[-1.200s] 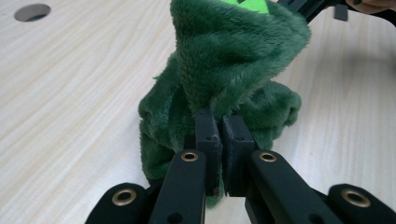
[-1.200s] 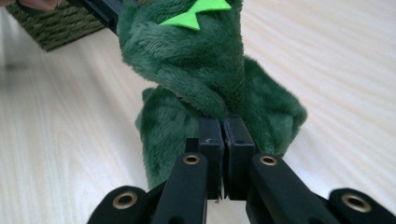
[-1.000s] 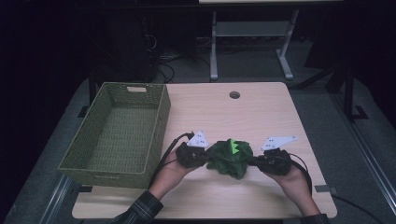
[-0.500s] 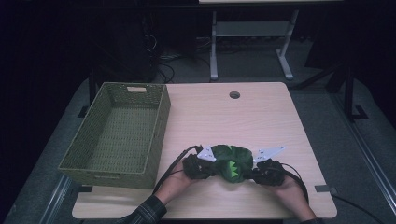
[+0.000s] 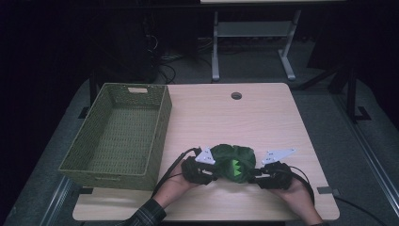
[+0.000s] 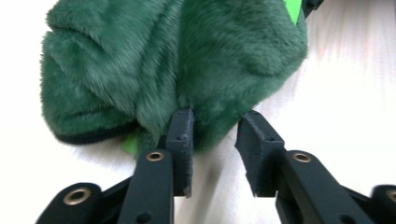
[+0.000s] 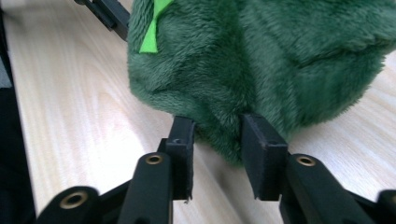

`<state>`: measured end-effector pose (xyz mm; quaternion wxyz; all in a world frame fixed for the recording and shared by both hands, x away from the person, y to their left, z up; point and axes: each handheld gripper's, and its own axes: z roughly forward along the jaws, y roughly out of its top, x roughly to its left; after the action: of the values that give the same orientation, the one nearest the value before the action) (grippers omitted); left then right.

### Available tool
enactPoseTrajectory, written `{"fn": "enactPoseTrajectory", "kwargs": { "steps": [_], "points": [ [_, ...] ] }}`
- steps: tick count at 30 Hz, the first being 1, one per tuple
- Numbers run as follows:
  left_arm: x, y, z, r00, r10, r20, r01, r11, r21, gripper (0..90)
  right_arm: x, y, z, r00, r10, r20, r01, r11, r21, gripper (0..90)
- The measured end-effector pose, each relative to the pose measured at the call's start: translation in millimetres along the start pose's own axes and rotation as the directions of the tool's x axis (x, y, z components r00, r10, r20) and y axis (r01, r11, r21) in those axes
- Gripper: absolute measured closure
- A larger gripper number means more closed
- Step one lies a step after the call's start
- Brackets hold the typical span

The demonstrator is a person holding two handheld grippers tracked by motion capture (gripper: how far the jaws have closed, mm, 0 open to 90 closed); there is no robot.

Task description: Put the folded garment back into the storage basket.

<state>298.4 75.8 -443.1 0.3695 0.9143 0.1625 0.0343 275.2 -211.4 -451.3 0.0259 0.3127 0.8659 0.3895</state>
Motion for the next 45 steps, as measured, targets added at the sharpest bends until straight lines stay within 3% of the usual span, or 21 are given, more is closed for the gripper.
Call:
{"fn": "enactPoseTrajectory", "kwargs": {
  "steps": [7, 15, 18, 20, 24, 29, 33, 40, 45],
  "points": [
    [-4.4, -4.8, -18.3, 0.9999, -0.01, -0.001, 0.01, 0.9995, -0.03, 63.5, 5.7, -5.6, -19.4, 0.9999, -0.013, 0.001, 0.013, 0.999, -0.037, 63.2],
    [1.8, 16.0, -28.4, 0.9998, -0.021, -0.003, 0.021, 0.9967, -0.079, 87.2, 1.7, 10.8, -31.5, 0.9993, -0.021, 0.031, 0.024, 0.995, -0.098, 87.0],
    [6.3, 25.0, -24.6, 0.9994, -0.026, -0.024, 0.024, 0.9967, -0.077, 89.8, -2.6, 20.7, -26.9, 0.9989, -0.025, 0.04, 0.029, 0.993, -0.116, 89.7],
    [10.6, 29.5, -20.5, 0.9989, -0.038, -0.026, 0.036, 0.9959, -0.083, 89.9, -7.4, 26.7, -22.1, 0.9985, -0.027, 0.048, 0.032, 0.994, -0.108, 89.8],
    [19.1, 30.4, -5.1, 0.9981, -0.052, -0.032, 0.05, 0.9977, -0.045, 89.9, -15.9, 33.0, -10.3, 0.9979, -0.018, 0.062, 0.024, 0.995, -0.094, 89.9],
    [25.9, 18.6, 13.8, 0.9973, -0.057, -0.046, 0.059, 0.9975, 0.039, 89.9, -22.5, 23.7, 9.7, 0.9983, 0.009, 0.057, -0.008, 1.0, -0.011, 89.9],
    [27.1, 15.7, 25.3, 0.9969, -0.058, -0.054, 0.061, 0.9967, 0.053, 89.9, -22.1, 19.9, 18.3, 0.9989, 0.011, 0.046, -0.011, 1.0, 0.015, 90.0],
    [29.3, 16.2, 31.7, 0.9955, -0.051, -0.08, 0.056, 0.9963, 0.065, 89.9, -21.0, 10.7, 21.6, 0.9988, 0.02, 0.045, -0.023, 0.997, 0.078, 90.0],
    [29.1, 17.2, 18.9, 0.995, -0.067, -0.074, 0.07, 0.9966, 0.042, 89.7, -20.1, 9.8, 9.7, 0.9977, 0.021, 0.064, -0.024, 0.999, 0.041, 89.9]
  ]
}}
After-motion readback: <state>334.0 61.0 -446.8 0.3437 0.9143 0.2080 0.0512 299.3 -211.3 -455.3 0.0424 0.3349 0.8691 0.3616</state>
